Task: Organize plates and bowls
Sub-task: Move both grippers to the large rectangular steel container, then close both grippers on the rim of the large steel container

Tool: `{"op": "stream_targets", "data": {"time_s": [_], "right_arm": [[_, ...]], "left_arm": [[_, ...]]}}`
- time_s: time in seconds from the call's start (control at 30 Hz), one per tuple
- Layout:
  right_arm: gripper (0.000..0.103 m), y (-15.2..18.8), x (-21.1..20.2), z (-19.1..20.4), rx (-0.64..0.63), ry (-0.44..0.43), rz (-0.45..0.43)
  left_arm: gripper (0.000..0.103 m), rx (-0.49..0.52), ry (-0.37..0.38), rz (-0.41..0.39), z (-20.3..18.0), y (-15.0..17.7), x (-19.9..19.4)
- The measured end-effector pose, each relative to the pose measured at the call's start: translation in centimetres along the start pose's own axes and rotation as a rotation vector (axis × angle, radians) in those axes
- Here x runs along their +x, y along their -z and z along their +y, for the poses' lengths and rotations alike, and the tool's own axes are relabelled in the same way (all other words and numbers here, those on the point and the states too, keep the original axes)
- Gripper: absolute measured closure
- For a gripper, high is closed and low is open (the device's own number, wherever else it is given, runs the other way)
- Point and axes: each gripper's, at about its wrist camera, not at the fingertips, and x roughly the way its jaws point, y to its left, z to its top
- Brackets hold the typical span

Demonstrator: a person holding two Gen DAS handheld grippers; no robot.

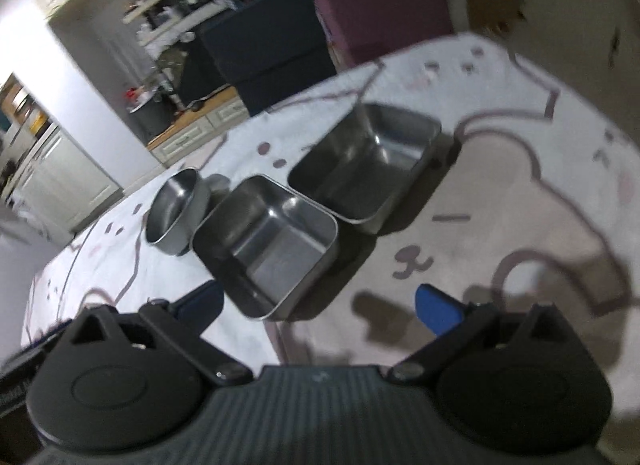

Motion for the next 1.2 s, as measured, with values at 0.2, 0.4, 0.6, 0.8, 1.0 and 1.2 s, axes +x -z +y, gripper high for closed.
{"op": "stream_targets", "data": {"time_s": [0.2,0.4,0.6,0.8,1.0,1.2], "right_arm": [[0.018,-0.6,3.3,-0.4,0.174,-0.024,0.059],[0.038,-0.4,4.9,0.7,0.146,-0.014,0.074],[0.063,-0.3,5.7,1.4,0.054,0.025,0.088],[0.088,-0.9,5.2,1.8,-0.070,0.042,0.080],[0.095,-1.2,5.1,1.2,-0.112,0.046,0.080],[0.099,-1.4,4.7,0.7,-0.163,0.065,0.073]], "left_arm": [[0.000,-0.025,0.033,-0.012,0.6,-0.8,2.2],[0.000,-0.039,0.052,-0.016,0.8,-0.9,3.7],[0.000,0.021,0.039,-0.005,0.0,-0.6,5.0],[0.002,0.059,0.054,0.020,-0.5,-0.1,5.8],[0.034,0.053,0.078,0.068,-0.6,-0.1,6.3],[0.069,0.058,0.078,0.151,-0.8,0.5,7.5]]}}
